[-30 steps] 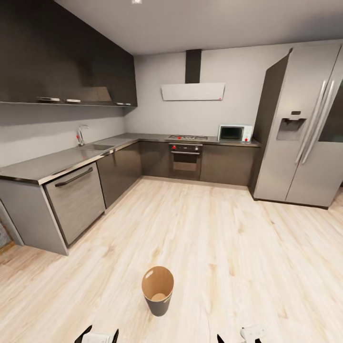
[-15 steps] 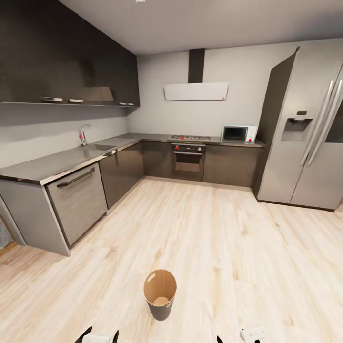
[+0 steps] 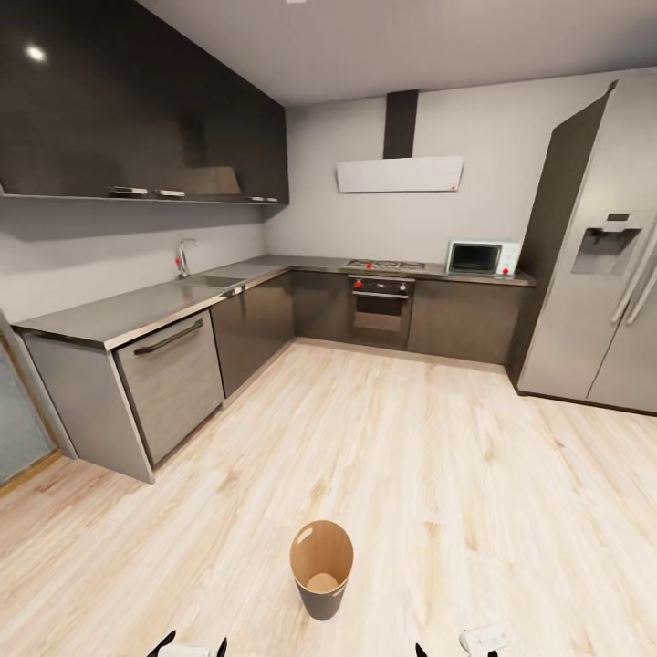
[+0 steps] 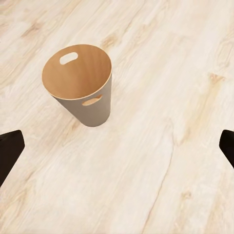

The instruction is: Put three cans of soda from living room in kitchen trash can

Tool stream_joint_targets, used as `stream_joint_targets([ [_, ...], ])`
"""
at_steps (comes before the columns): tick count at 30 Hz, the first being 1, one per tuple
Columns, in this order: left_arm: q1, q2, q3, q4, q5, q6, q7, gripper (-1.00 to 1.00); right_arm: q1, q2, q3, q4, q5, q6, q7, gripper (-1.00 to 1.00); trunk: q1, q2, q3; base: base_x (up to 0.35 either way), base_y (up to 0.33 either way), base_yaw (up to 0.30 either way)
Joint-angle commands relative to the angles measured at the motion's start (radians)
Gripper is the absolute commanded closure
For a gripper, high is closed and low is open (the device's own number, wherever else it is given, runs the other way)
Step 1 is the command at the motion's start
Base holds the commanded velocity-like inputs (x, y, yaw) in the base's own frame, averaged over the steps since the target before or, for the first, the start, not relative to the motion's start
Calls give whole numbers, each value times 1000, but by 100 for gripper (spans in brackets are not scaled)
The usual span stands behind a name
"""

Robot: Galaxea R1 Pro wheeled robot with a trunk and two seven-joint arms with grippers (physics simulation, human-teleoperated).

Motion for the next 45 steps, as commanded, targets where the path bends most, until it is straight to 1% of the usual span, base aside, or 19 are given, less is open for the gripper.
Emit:
stream_joint_targets([
  [1,0,0,0,1,0,0,0,-100,0,0,0,0,0,0,0,-100,0,0,0,4,0,25],
  [10,0,0,1,3,1,-1,0,-100,0,0,0,1,0,0,0,-100,0,0,0,1,0,12],
  [22,0,0,1,4,0,0,0,-100,0,0,0,2,0,0,0,-100,0,0,0,8,0,192],
  [27,-1,1,1,4,4,1,2,-100,0,0,0,2,0,1,0,-100,0,0,0,81,0,77],
  [33,-3,3,3,3,8,4,3,-100,0,0,0,2,0,1,0,-100,0,0,0,163,16,17],
  [45,-5,2,4,4,9,3,4,-100,0,0,0,3,0,1,0,-100,0,0,0,264,30,2],
])
